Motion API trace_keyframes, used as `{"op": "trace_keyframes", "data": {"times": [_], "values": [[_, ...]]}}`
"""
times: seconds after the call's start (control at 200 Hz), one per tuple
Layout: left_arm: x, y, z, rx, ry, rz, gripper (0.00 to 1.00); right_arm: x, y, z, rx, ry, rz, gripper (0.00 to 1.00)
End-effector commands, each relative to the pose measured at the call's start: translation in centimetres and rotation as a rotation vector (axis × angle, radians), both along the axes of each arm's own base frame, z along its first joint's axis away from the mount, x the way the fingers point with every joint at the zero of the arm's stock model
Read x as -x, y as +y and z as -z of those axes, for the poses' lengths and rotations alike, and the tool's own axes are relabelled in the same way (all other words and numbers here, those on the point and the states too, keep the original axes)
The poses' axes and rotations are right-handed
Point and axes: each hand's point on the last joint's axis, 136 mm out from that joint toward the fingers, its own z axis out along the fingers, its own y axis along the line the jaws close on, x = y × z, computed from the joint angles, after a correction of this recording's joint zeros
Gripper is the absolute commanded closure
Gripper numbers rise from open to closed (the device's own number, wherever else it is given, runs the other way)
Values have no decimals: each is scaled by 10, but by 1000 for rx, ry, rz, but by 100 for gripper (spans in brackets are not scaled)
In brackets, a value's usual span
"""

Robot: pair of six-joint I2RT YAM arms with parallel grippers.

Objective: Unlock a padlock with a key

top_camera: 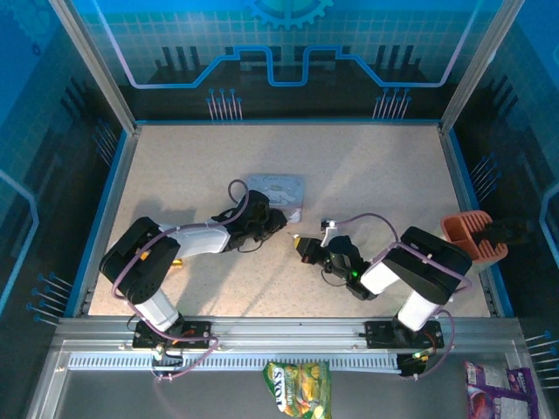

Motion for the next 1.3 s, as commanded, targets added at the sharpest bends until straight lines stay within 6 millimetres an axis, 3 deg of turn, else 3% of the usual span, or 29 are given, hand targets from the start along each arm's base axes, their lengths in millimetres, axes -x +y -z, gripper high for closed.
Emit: {"op": "trace_keyframes", "data": {"times": [0.0, 0.17, 0.31, 0.495, 1.296], "values": [[-1, -17, -35, 151, -51, -12, 88, -8, 5, -15, -87, -62, 38, 100], [3, -22, -37, 214, -31, -21, 89, -8, 6, -3, -96, -44, 42, 100], [6, -19, -34, 224, -21, -41, 89, -7, 2, -16, -82, -101, 47, 100], [7, -21, -36, 263, -11, -62, 90, -3, 5, -9, -84, -75, 28, 100], [10, -20, -39, 361, 13, -140, 92, -7, -1, -22, -76, -129, 71, 100]]}}
